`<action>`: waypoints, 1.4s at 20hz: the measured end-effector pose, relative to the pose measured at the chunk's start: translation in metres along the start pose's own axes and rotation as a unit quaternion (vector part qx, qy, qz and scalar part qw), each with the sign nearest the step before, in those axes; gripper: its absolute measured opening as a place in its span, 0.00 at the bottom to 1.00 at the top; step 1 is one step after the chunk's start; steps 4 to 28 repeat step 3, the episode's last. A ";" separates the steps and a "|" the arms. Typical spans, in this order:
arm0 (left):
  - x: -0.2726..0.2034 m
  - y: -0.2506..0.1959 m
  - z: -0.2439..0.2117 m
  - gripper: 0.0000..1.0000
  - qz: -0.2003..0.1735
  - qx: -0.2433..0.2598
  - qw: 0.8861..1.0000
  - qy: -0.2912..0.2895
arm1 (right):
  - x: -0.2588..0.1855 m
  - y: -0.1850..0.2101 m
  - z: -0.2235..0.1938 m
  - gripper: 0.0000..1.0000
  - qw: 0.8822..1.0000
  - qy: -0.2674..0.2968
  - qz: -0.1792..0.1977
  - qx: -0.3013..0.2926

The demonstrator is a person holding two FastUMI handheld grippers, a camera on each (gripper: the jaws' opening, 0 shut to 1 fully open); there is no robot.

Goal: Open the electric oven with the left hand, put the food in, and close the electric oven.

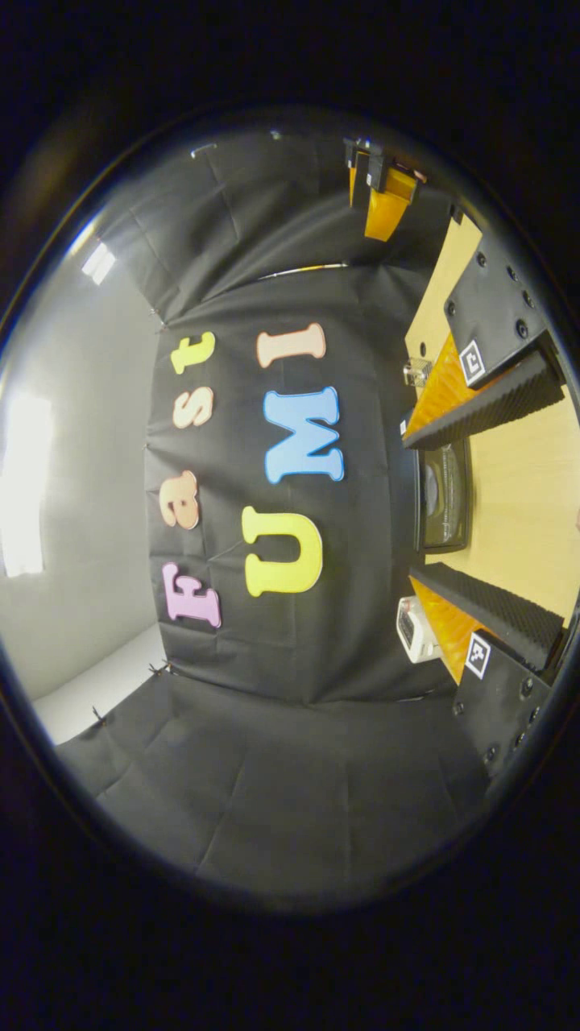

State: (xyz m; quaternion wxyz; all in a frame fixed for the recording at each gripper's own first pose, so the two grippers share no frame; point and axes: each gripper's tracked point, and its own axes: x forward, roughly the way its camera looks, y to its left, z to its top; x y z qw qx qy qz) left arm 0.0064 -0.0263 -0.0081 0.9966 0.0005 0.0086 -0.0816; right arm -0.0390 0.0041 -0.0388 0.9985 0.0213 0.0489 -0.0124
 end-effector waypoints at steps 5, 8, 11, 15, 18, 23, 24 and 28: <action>-0.003 0.005 0.001 1.00 -0.001 -0.004 1.000 -0.002 | 0.000 0.007 0.003 0.98 1.000 -0.002 0.001 -0.001; -0.003 0.005 0.001 1.00 -0.001 -0.004 1.000 -0.002 | 0.000 0.007 0.003 0.98 1.000 -0.002 0.001 -0.001; -0.003 0.005 0.001 1.00 -0.001 -0.004 1.000 -0.002 | 0.000 0.007 0.003 0.98 1.000 -0.002 0.001 -0.001; -0.003 0.005 0.001 1.00 -0.001 -0.004 1.000 -0.002 | 0.000 0.007 0.003 0.98 1.000 -0.002 0.001 -0.001; -0.003 0.005 0.001 1.00 -0.001 -0.004 1.000 -0.002 | 0.000 0.007 0.003 0.98 1.000 -0.002 0.001 -0.001; -0.003 0.005 0.001 1.00 -0.001 -0.004 1.000 -0.002 | 0.000 0.007 0.003 0.98 1.000 -0.002 0.001 -0.001; -0.003 0.005 0.001 1.00 -0.001 -0.004 1.000 -0.002 | 0.000 0.007 0.003 0.98 1.000 -0.002 0.001 -0.001; -0.003 0.005 0.001 1.00 -0.001 -0.004 1.000 -0.002 | 0.000 0.007 0.003 0.98 1.000 -0.002 0.001 -0.001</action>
